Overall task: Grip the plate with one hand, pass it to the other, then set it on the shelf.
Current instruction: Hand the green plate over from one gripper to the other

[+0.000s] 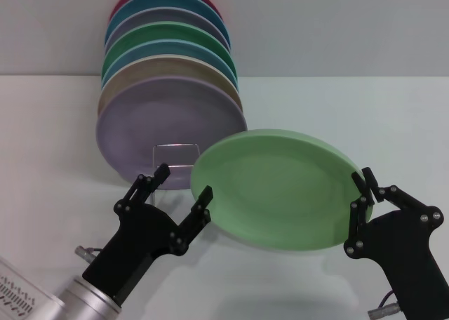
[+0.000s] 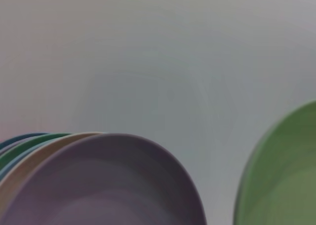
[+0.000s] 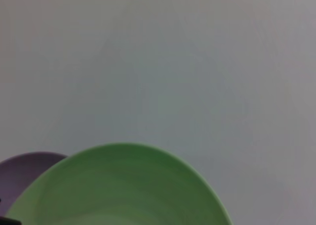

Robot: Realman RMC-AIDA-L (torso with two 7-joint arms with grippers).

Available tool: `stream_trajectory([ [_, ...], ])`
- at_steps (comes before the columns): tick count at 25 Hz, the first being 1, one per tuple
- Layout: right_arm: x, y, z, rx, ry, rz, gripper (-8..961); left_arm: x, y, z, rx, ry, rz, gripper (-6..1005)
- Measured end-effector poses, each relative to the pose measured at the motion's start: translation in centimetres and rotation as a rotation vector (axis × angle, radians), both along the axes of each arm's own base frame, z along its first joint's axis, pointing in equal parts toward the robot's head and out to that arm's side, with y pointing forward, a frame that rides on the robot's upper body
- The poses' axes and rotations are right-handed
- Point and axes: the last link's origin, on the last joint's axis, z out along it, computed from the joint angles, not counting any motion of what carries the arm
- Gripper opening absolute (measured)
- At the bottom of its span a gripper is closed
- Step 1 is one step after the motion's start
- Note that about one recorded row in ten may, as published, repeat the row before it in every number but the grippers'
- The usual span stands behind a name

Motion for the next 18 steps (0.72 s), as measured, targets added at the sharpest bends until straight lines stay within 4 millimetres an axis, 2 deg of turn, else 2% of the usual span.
stream_trajectory([
  [6,-0.03,-0.01,-0.02,0.004,-0.011,0.001,19,0.05,0.27,0.16,-0.004,-0.018,0.005,758],
  [11,-0.04,-0.01,-0.02,0.005,-0.013,0.001,19,0.14,0.23,0.0,-0.012,-0.015,0.001,555],
  [18,-0.13,-0.1,-0.13,-0.002,-0.013,0.007,19,0.25,0.3,-0.09,-0.016,-0.015,-0.001,557],
])
